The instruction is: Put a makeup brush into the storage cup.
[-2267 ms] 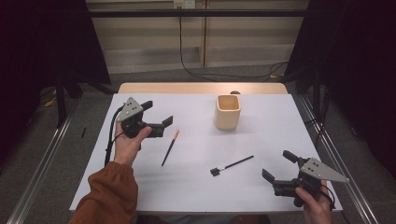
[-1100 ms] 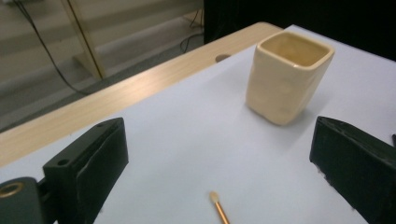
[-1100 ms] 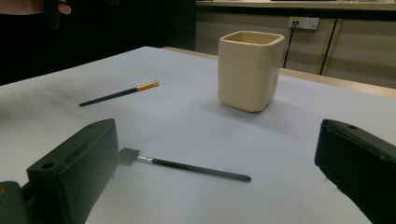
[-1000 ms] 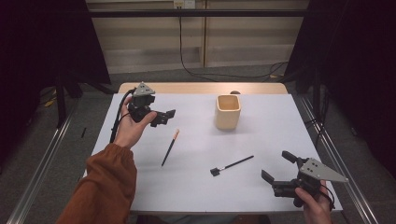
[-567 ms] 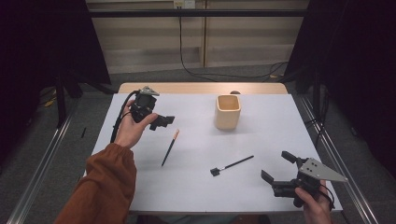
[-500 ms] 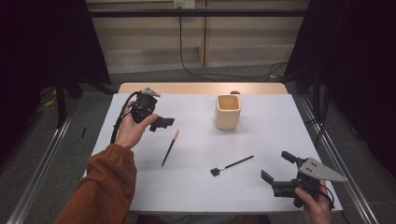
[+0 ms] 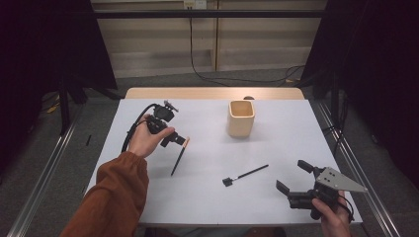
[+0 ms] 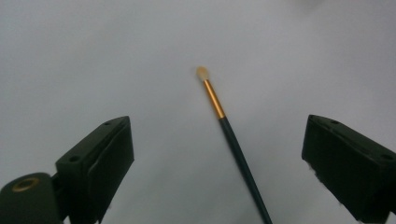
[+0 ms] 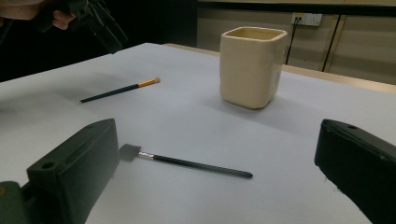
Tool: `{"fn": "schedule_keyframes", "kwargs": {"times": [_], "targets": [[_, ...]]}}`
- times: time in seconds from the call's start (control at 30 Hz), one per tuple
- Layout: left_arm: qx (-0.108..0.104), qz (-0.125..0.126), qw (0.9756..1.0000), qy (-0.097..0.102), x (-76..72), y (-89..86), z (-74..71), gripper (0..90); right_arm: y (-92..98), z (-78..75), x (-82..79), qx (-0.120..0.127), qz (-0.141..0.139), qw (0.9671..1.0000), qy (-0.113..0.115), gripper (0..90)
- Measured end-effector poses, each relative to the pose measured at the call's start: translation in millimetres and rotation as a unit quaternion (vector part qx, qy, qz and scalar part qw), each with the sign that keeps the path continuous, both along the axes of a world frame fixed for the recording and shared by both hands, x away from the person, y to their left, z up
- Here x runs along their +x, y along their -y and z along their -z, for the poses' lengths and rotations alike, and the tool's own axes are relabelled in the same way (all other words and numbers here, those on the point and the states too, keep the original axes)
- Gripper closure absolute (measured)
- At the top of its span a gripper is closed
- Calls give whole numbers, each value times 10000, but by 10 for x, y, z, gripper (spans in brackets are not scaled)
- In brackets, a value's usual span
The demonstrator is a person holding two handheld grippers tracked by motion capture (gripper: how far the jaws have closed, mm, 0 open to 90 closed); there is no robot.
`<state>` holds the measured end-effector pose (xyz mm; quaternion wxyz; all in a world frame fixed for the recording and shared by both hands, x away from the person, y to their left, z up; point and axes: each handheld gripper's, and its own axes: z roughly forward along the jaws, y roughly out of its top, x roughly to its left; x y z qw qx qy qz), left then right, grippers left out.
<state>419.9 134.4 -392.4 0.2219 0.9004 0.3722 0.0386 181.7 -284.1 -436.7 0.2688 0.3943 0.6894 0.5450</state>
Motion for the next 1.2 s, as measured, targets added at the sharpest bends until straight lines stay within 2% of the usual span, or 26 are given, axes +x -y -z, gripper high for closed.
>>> {"fn": "schedule_keyframes", "kwargs": {"times": [0.07, 0.13, 0.27, 0.37, 0.4, 0.47, 0.57, 0.6, 0.73, 0.9, 0.93, 1.03, 1.1, 1.2], "targets": [[-70, -4, 9998, -163, -20, 23, 6, 124, -4, -1, -1, 15, -6, 10000, -10, 0], [-47, 2, 9996, -272, -41, 52, 19, 130, -4, 0, -2, 12, -12, 10000, -15, 0], [183, 9, 9987, -483, -40, 78, 92, 130, -13, 1, -1, -12, -44, 10000, -28, 0], [464, 0, 9962, -735, -26, 92, 171, 120, -13, 1, 0, -28, -53, 10000, -21, 0], [500, -3, 9951, -851, -23, 98, 201, 102, -12, 1, -1, -16, -44, 10000, -29, 0], [605, 9, 9942, -889, -21, 111, 233, 87, -10, 2, -1, -17, -43, 10000, -34, 0], [626, 36, 9930, -1005, -26, 136, 281, 71, -13, 2, -3, -13, -56, 10000, -35, 0], [684, 73, 9923, -1030, -25, 143, 296, 67, -12, 2, -3, -23, -64, 10000, -21, 0], [659, 111, 9920, -1074, -40, 162, 349, 53, -10, 2, -4, -15, -58, 10000, -29, 0], [806, 172, 9910, -1055, -58, 175, 397, 58, -18, 6, 1, -35, -88, 9999, -56, 0], [782, 200, 9911, -1056, -63, 172, 403, 71, -20, 6, 1, -42, -91, 9999, -60, 0], [803, 207, 9907, -1079, -84, 172, 419, 184, -22, 7, 3, -54, -92, 9999, -58, 0], [760, 146, 9912, -1078, -99, 176, 435, 243, -22, 7, 2, -54, -93, 9999, -58, 0], [750, -92, 9919, -1020, -119, 191, 454, 296, -21, 9, 4, 11, -103, 9999, -94, 0]]}}
